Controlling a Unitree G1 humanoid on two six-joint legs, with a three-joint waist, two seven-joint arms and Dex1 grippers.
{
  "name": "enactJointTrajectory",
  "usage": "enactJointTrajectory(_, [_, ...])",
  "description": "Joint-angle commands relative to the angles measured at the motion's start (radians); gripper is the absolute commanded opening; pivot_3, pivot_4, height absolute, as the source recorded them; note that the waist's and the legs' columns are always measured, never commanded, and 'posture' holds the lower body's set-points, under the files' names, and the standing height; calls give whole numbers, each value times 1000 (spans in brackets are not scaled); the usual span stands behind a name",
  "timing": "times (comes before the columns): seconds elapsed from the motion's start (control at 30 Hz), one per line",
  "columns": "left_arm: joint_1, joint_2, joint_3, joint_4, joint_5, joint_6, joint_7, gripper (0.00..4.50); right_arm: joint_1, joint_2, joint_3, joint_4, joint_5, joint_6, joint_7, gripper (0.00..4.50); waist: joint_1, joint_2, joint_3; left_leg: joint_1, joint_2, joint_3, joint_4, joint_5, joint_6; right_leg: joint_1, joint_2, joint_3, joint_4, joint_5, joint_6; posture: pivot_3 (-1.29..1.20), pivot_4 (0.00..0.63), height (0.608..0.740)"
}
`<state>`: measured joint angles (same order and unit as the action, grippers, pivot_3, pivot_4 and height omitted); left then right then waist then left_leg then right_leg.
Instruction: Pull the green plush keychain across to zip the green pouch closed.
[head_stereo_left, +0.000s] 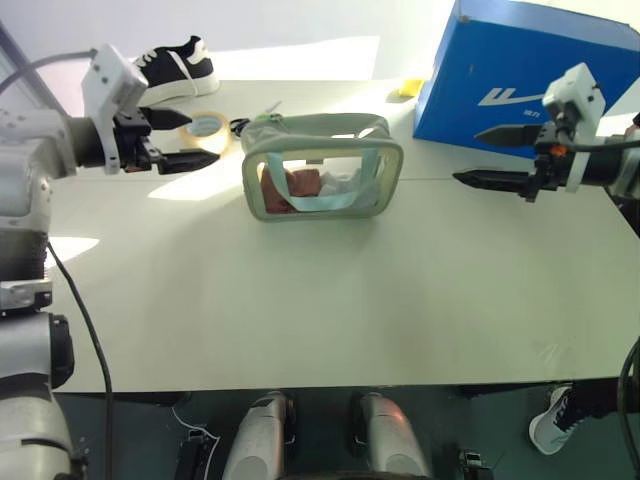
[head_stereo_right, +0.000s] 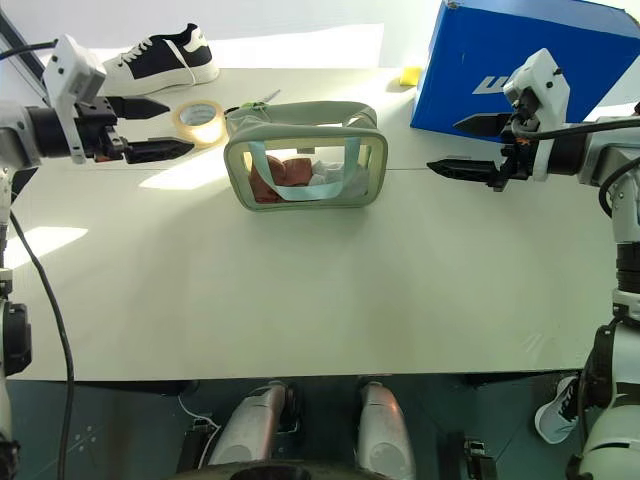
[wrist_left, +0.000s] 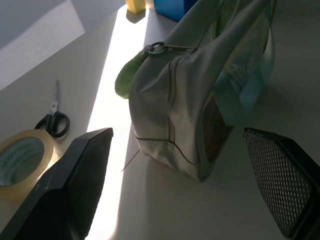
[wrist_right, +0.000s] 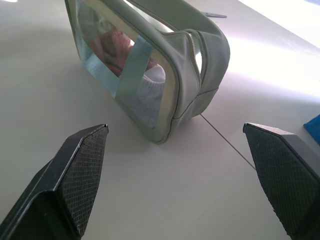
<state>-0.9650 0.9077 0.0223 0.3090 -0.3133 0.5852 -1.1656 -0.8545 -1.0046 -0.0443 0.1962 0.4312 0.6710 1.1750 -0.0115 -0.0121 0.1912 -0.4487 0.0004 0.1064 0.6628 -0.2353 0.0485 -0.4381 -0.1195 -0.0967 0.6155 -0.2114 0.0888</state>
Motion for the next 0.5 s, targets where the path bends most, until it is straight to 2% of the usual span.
enactJointTrajectory(0.03, [-27,10,20,3,4,-27,0,4396,-13,-14,-32,-31,2,-8,1,4500,0,0,0,0,0,0,0,0,0,0,0,0,0,0,0,0,150,740])
enactJointTrajectory(0.5, [-4,33,36,-36,-9,-14,-5,4396,-51,13,-5,-6,-24,-31,15,4500,-1,0,0,0,0,0,1,0,0,0,1,0,2,0,0,0,150,740])
